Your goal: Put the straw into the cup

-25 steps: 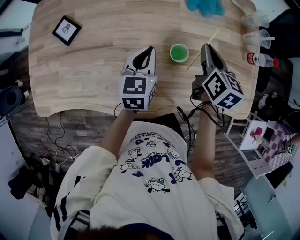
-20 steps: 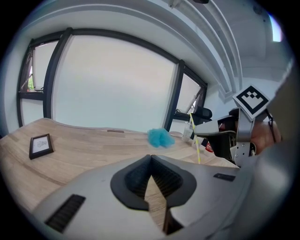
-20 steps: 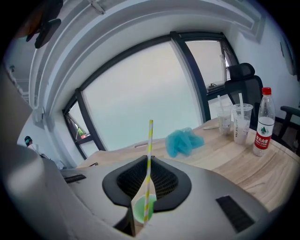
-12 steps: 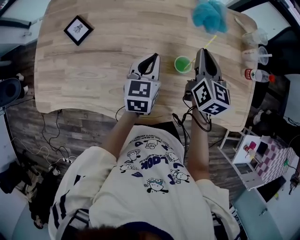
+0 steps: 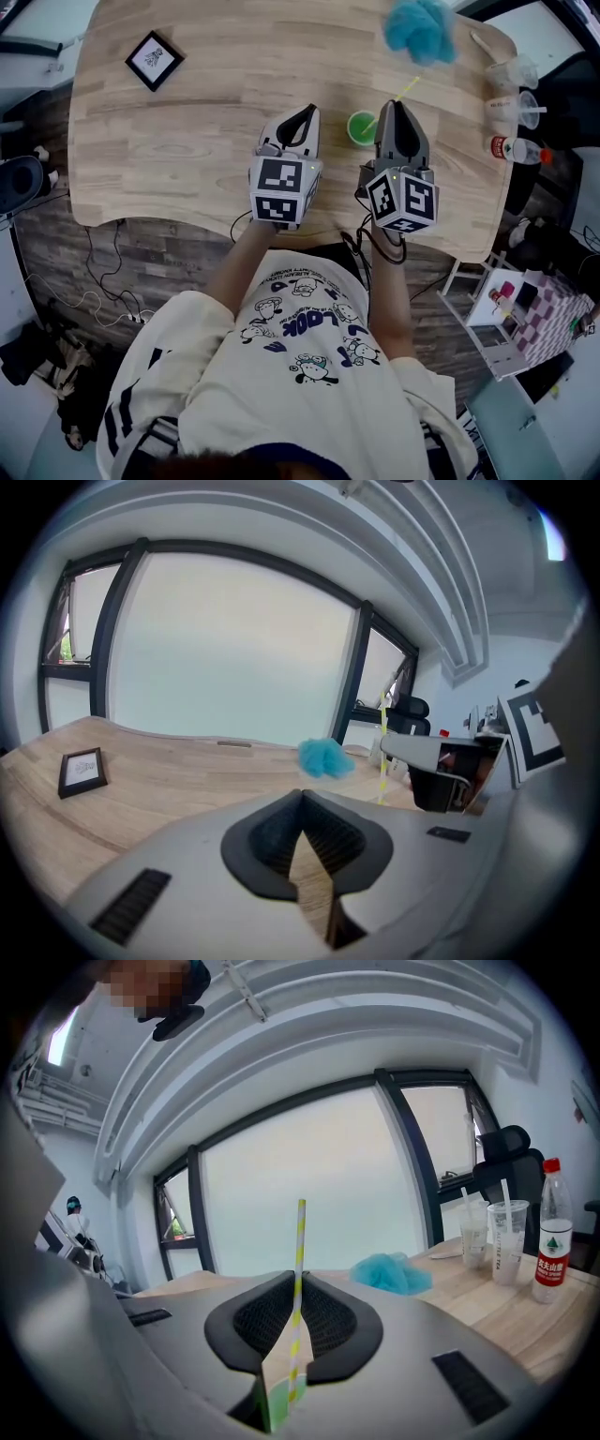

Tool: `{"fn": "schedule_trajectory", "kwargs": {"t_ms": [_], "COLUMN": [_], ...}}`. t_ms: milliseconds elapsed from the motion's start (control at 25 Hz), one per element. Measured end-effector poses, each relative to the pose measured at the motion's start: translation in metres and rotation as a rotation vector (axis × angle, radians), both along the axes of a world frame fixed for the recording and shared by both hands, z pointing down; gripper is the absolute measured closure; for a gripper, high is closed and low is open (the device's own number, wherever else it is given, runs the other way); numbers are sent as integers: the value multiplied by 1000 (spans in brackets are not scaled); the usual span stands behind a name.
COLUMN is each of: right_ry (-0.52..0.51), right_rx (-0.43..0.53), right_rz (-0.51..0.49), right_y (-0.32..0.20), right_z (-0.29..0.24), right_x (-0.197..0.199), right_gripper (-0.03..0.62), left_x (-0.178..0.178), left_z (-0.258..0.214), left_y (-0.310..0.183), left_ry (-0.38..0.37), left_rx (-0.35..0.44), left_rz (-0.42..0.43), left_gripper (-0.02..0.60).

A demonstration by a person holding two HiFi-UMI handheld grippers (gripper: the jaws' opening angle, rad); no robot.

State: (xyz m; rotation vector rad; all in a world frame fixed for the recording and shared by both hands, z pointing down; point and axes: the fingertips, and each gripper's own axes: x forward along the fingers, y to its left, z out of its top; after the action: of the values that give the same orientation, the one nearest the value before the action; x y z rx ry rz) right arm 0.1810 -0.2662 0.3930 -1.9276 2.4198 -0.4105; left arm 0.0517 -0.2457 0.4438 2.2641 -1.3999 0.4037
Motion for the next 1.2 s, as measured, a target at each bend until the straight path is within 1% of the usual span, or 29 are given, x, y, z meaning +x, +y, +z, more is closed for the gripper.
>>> {"fn": "schedule_trajectory", "kwargs": {"t_ms": [280, 480, 800, 1200], "right_ry": [27, 7, -3, 25], "right_rx": [20, 18, 14, -11], "right_rz": [1, 15, 2, -23], "right_y": [4, 9, 12, 17], "right_z": [11, 19, 27, 39], "right_x": [1, 5, -1, -9], "right_gripper": [571, 571, 571, 570], "left_x": [14, 20, 22, 21], "left_z": [2, 7, 12, 16], "left_y": [1, 4, 7, 11], "left_ry": [-21, -33, -44, -41], "left_rx": [10, 0, -7, -17], "left_rz": [25, 45, 51, 48], "left_gripper": [549, 549, 549, 549]}}
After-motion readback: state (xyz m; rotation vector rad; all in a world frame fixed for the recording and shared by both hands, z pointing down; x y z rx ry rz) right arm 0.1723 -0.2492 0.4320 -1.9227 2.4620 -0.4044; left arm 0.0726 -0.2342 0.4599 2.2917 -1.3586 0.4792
